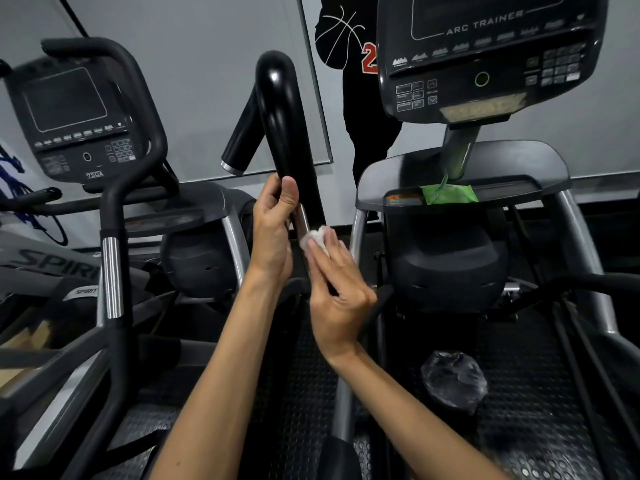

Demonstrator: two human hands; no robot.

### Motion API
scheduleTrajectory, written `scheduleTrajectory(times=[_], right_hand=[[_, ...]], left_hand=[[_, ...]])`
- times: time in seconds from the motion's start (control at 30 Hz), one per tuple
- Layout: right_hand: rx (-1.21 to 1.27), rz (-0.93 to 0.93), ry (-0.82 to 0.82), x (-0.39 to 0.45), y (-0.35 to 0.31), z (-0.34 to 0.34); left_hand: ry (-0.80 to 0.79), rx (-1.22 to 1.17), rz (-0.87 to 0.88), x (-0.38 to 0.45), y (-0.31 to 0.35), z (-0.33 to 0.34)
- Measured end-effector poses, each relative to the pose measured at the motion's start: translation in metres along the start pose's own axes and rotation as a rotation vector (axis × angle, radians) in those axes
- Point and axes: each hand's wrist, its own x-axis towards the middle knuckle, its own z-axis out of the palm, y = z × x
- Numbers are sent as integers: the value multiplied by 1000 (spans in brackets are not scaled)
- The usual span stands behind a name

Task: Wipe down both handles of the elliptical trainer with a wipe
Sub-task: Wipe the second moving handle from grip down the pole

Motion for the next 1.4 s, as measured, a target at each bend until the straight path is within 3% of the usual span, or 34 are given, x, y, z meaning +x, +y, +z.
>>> scheduleTrajectory(times=[0.17,0.33,0.53,0.7,0.77,0.9,1.07,1.23,1.4], right_hand=[[-21,60,70,19,1,0],[-38,-19,-38,-1,1,1],[3,107,20,18,0,-2],[17,32,-48,-1,2,-6],[29,131,-29,-1,8,-12],[236,513,-8,33,-3,-1],[319,386,-130,25,-9,-9],[546,789,-242,61,6,-8],[752,928,-424,78,14,-5]], left_hand=[[-24,-82,16,0,-3,0],[-33,-74,-15,0,-1,-1],[-13,-73,-15,0,-4,-1],[-29,-57,-7,1,-4,-2],[-29,-47,5,1,-5,-2],[-25,-61,-18,2,-6,-2],[-26,-61,-2,2,-5,-3],[-16,-56,-4,2,-6,-2],[-27,-51,9,2,-5,-3]])
